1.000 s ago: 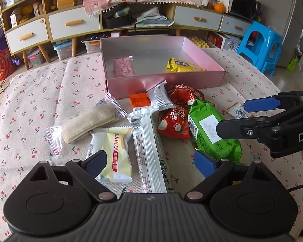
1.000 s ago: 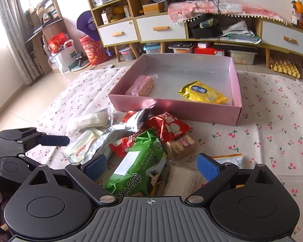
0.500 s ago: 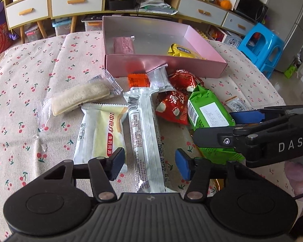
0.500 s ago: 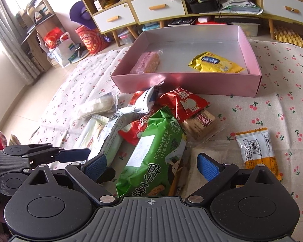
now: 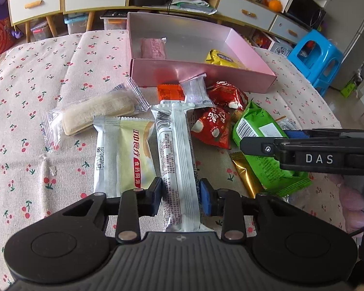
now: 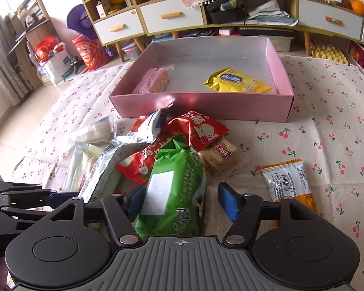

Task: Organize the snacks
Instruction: 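Close left tool on white stick bar while right tool grasps green biscuit pack, then carry white stick bar into pink box and open left tool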

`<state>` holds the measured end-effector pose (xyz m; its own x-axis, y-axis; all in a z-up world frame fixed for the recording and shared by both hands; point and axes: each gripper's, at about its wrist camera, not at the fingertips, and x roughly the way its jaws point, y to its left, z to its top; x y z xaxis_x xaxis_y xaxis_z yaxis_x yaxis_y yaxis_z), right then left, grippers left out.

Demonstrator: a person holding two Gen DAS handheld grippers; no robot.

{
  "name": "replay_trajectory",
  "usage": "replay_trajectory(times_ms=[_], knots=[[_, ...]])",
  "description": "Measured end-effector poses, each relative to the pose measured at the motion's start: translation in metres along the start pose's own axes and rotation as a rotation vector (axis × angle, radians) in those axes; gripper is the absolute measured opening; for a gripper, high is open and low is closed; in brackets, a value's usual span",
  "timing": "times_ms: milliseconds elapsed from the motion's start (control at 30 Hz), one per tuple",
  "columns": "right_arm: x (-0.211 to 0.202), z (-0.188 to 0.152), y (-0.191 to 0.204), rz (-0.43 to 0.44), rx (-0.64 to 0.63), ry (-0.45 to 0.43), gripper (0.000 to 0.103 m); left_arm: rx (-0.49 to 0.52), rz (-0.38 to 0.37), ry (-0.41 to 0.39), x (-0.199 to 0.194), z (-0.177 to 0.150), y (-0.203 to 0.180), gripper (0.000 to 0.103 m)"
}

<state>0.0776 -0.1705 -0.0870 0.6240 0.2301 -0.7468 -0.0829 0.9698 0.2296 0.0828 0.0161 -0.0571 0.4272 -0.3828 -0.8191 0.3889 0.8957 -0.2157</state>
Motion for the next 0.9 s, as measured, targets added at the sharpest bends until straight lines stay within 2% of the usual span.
replay_trajectory(times_ms=[33, 333, 900], knots=[[0.0, 0.001, -0.002, 0.01, 0.015, 0.002, 0.041, -0.004, -0.002, 0.001, 0.0, 0.0, 0.0, 0.03], [-0.005, 0.008, -0.008, 0.055, 0.063, 0.024, 0.041, -0.022, -0.018, 0.001, -0.005, 0.005, 0.002, 0.028], [-0.028, 0.03, -0.018, 0.128, 0.159, 0.01, 0.041, -0.051, -0.068, -0.068, -0.023, 0.028, -0.006, 0.028]])
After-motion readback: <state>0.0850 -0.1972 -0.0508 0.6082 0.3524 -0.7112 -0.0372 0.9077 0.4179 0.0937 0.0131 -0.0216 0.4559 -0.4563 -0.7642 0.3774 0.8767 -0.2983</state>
